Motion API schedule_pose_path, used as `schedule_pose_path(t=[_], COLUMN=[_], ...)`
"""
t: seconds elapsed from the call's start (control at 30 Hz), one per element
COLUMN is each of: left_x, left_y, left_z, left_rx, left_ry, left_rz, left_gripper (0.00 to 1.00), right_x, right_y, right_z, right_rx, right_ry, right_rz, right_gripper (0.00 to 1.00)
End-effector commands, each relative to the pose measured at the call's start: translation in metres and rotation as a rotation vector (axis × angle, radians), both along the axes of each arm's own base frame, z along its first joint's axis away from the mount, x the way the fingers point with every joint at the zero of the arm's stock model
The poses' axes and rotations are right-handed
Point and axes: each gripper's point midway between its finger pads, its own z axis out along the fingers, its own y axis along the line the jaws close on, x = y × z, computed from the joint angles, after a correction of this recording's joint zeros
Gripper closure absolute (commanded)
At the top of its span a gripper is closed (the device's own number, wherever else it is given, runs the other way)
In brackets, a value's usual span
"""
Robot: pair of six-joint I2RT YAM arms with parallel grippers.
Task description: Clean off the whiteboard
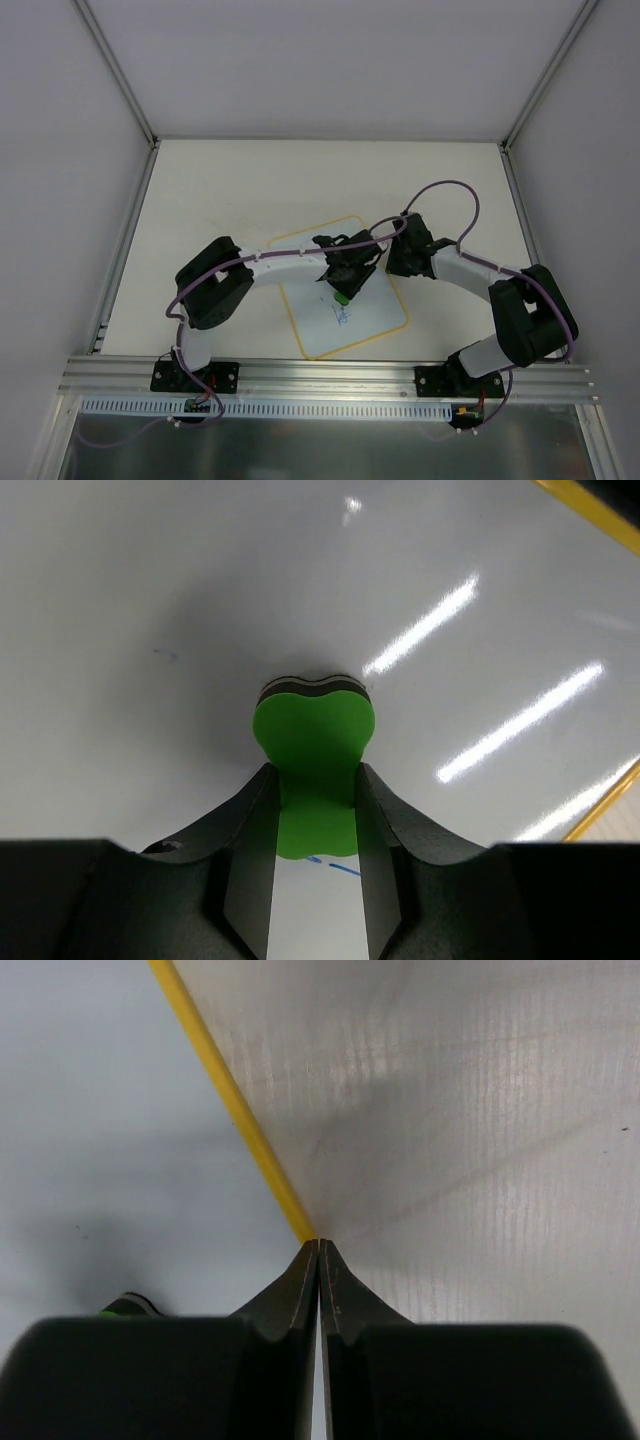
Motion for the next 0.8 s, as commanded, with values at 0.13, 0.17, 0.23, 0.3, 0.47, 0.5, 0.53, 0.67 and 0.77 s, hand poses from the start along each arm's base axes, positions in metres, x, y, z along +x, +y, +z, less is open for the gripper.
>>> schedule_pose_path(t=[0.13,0.17,0.23,0.3,0.47,0.5,0.53,0.67,0.77], left_x=[-0.057,-0.054,-0.045,-0.027,0.004,0.008,0.012,0.01,-0.003], left_y=[0.052,0.057,0.075,0.093,0.138,0.142,0.144,0.133,0.111], left_z=[-0.021,-0.019,-0.021,-0.02,-0.023,-0.022,-0.02,-0.017,-0.019], left_rx=[0.127,0.136,0.177,0.169,0.21,0.215,0.22,0.191,0.192], left_ry=[0.206,0.198,0.177,0.186,0.143,0.129,0.115,0.127,0.121], left_rz=[0.06,0.081,0.156,0.257,0.425,0.437,0.447,0.425,0.365], left_gripper=[1.0,1.0,1.0,1.0,1.0,1.0,1.0,1.0,1.0], right_x=[-0.005,-0.004,-0.005,-0.006,-0.006,-0.006,-0.005,-0.005,-0.003], right_y=[-0.013,-0.013,-0.013,-0.014,-0.013,-0.013,-0.012,-0.011,-0.01], right_z=[-0.004,-0.004,-0.006,-0.007,-0.007,-0.007,-0.008,-0.007,-0.006], right_rx=[-0.025,-0.023,-0.025,-0.027,-0.022,-0.02,-0.017,-0.012,-0.008], right_ry=[0.014,0.013,0.017,0.02,0.019,0.02,0.019,0.016,0.013], right_rz=[-0.037,-0.038,-0.036,-0.037,-0.036,-0.037,-0.039,-0.04,-0.04], right_gripper=[0.96,0.96,0.96,0.96,0.96,0.96,0.96,0.96,0.96])
